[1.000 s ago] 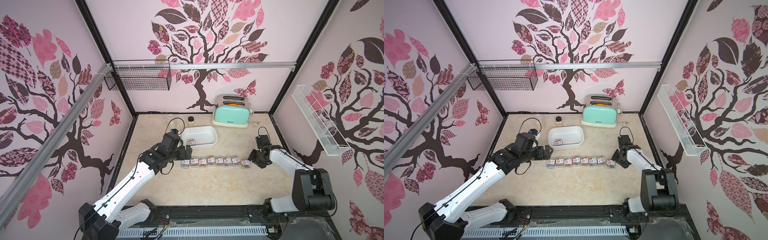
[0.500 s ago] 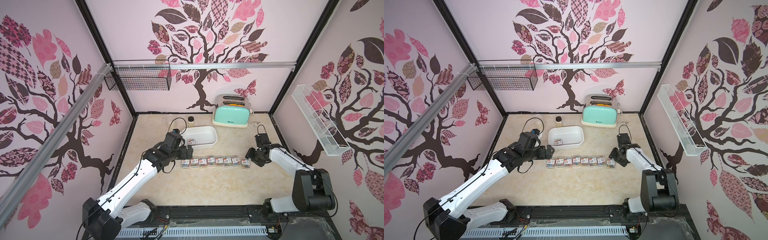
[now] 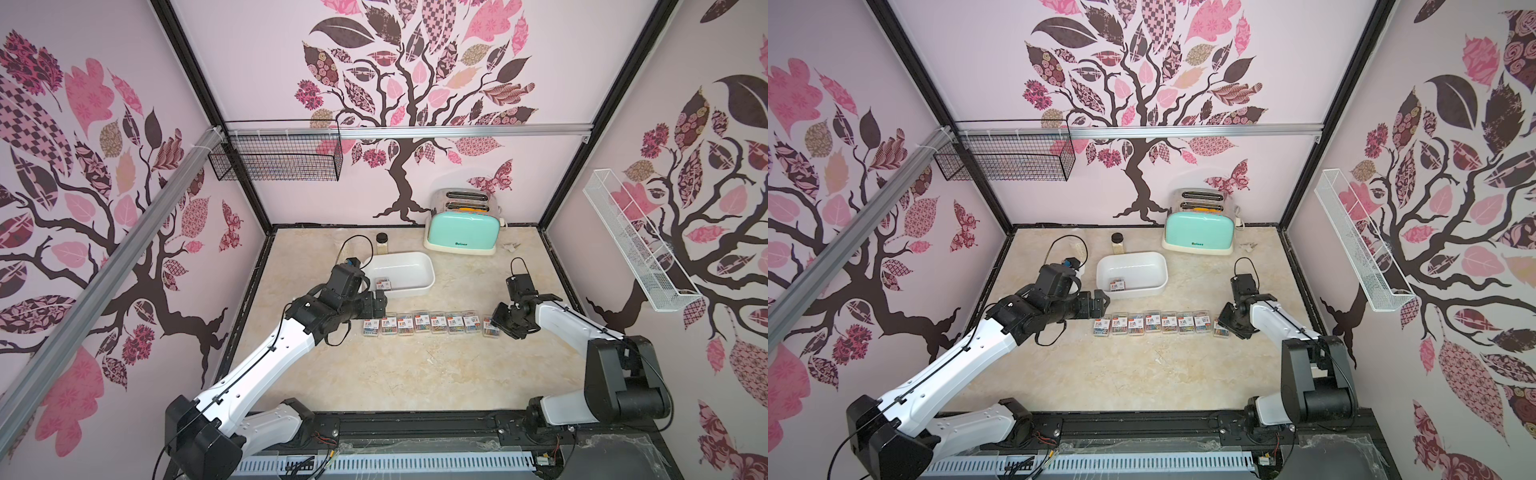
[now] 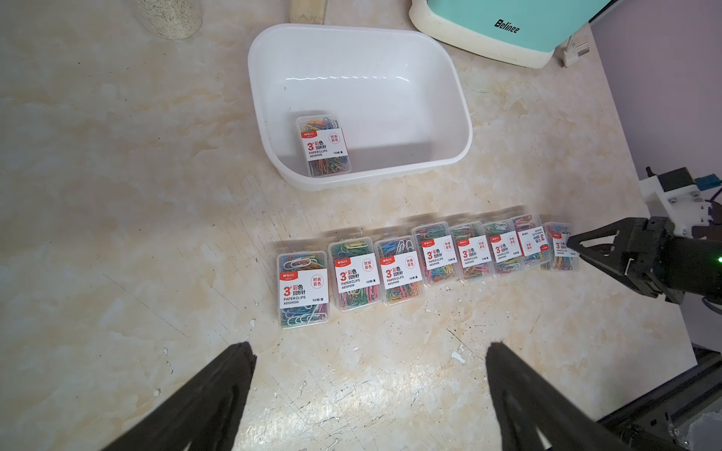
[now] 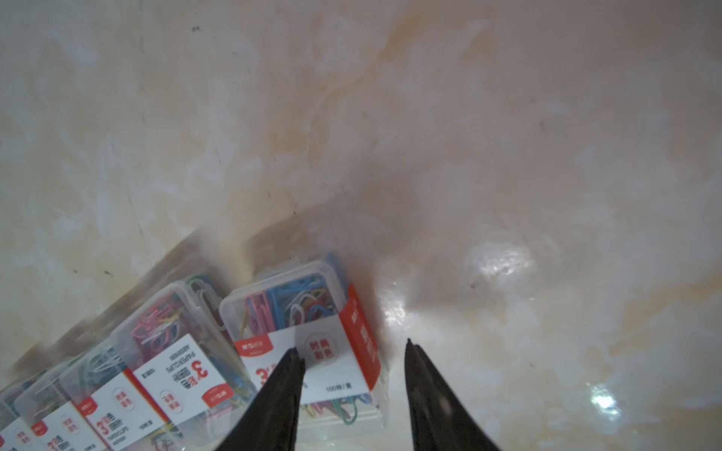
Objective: Take the paper clips out of the storage box
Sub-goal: Adjust the boxed paper clips at the center of the board.
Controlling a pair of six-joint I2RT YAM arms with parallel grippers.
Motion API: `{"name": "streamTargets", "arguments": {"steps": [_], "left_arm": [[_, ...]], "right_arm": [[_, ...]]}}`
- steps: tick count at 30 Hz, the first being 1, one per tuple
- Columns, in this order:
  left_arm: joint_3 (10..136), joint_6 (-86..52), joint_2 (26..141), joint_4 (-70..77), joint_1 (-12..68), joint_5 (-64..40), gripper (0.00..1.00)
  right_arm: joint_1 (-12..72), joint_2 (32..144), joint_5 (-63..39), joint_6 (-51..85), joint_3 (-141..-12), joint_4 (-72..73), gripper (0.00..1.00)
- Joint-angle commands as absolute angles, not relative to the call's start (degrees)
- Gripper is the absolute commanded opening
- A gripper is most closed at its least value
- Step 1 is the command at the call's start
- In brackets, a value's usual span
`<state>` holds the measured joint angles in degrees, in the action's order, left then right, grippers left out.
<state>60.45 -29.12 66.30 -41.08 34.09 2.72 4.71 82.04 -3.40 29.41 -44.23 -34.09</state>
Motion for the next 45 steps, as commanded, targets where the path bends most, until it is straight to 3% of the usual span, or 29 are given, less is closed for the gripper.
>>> {"name": "streamTargets", "arguments": {"steps": [1,22,45], "left_arm": [[61.0,-29.4,66.5,-39.8,34.3,2.7,0.98],[61.3,-29.6,67.1,-39.6,34.3,2.9,0.98],[61.7,-29.6,68.1,-39.0,34.3,3.2,0.98]], "right_arm": [[5.0,84.1,-4.0,30.1,-44.1,-31.8,0.41],[6.6,83.4,-3.7,25.0,-43.1,-32.4,0.39],[7.5,78.4,-0.9,23.3,-49.5,-37.7,0.48]]}}
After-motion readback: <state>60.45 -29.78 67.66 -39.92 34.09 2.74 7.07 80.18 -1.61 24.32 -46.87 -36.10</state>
